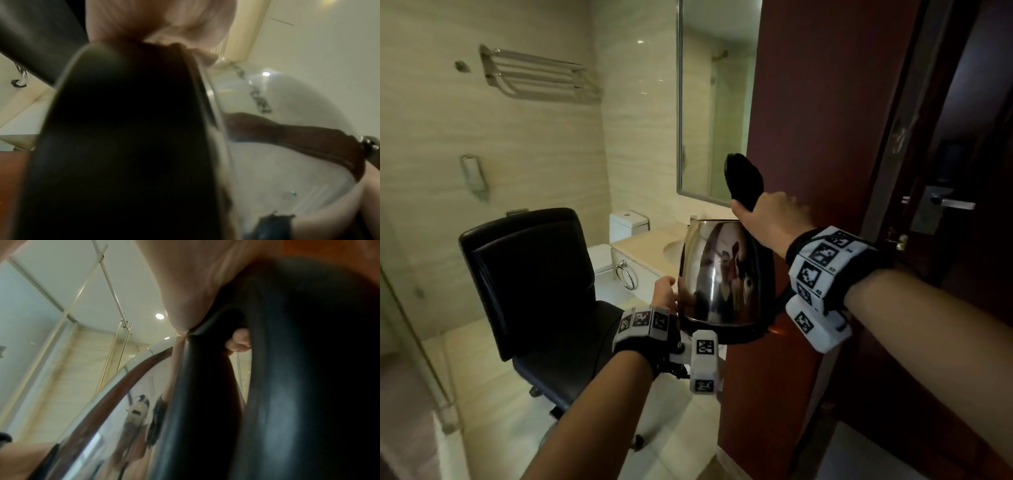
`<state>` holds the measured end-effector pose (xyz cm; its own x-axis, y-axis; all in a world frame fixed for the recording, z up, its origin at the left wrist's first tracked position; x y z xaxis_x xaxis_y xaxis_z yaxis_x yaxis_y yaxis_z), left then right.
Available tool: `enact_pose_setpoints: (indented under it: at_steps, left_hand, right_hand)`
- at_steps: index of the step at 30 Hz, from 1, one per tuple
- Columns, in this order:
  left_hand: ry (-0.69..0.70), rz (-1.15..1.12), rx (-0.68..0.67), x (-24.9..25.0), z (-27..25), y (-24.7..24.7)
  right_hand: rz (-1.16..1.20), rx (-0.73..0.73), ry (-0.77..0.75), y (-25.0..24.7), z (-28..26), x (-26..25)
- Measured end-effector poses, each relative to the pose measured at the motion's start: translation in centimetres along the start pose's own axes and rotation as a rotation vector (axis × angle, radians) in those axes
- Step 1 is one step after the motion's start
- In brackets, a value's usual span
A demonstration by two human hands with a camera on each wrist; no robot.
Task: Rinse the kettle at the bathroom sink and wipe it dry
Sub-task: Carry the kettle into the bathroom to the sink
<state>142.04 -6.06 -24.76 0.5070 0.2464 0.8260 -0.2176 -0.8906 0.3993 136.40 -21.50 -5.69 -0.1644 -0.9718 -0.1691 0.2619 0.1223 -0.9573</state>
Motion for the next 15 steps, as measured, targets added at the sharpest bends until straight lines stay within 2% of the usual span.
enact_pose_setpoints:
  at_steps: [6, 15]
  left_hand:
    - [0.011, -0.008, 0.063, 2.3, 4.7, -1.5]
    - [0.1, -0.098, 0.187, 7.3, 13.7, -3.5]
  right_hand:
    - [0.027, -0.028, -0.064, 2.3, 6.5, -0.5]
    - [0.057, -0.07, -0.172, 6.2, 18.9, -1.6]
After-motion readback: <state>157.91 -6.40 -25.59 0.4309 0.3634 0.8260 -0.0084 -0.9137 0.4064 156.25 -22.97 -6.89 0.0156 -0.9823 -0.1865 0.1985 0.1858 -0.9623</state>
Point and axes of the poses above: each hand's wrist, its own z-axis towards the middle knuckle, its own y-axis out of the palm, x = y × z, the point moved 6 cm from there along z, towards the middle knuckle, and after that the axes turned 13 degrees about -x, right-handed, at the moved point
